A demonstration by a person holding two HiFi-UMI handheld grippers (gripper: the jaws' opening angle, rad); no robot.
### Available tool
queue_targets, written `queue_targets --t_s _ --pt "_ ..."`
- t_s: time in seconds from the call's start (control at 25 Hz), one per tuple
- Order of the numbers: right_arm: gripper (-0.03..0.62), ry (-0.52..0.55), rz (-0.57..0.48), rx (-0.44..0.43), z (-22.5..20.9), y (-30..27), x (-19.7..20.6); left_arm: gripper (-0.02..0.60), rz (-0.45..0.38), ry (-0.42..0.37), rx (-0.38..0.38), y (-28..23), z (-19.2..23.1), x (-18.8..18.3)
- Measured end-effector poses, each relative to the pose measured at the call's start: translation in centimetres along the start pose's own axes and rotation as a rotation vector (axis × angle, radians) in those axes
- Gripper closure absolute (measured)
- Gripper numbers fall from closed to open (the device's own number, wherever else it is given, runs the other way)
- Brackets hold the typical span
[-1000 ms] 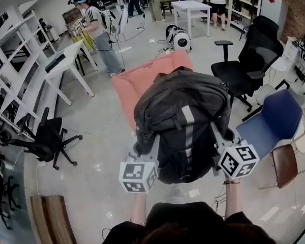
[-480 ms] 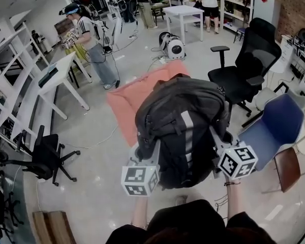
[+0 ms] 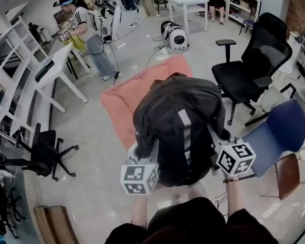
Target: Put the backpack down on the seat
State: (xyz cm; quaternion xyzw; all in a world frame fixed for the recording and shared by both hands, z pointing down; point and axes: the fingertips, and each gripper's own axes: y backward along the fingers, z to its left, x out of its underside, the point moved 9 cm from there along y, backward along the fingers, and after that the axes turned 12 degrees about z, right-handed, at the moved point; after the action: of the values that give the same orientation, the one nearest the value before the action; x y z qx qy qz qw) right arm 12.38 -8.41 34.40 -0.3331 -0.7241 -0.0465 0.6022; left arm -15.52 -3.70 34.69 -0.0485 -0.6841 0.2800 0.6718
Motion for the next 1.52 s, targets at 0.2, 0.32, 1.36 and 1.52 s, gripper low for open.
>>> queue_targets --t_s 0.2,0.32,1.36,1.52 --pt "0.537 -0.001 0.047 -0.047 -3.1 -3.9 -0.8 0.451 0.03 0.053 -0.04 -3.9 0.4 -0.2" --pt "0.537 0.003 0.073 -0.075 -4.6 -6.3 -1.7 0.451 0.047 0.082 -0.066 -6.1 1.0 -0.6" --pt "0.537 -0.06 0.328 -0.161 -11.4 -24.9 0.9 0.453 0.241 0.237 -0.144 -22.0 9.4 2.6" --pt "0.537 -0.075 0.358 -0.157 -11.7 -27.2 1.7 0.453 0.272 0.236 -0.148 -23.9 11.1 3.2"
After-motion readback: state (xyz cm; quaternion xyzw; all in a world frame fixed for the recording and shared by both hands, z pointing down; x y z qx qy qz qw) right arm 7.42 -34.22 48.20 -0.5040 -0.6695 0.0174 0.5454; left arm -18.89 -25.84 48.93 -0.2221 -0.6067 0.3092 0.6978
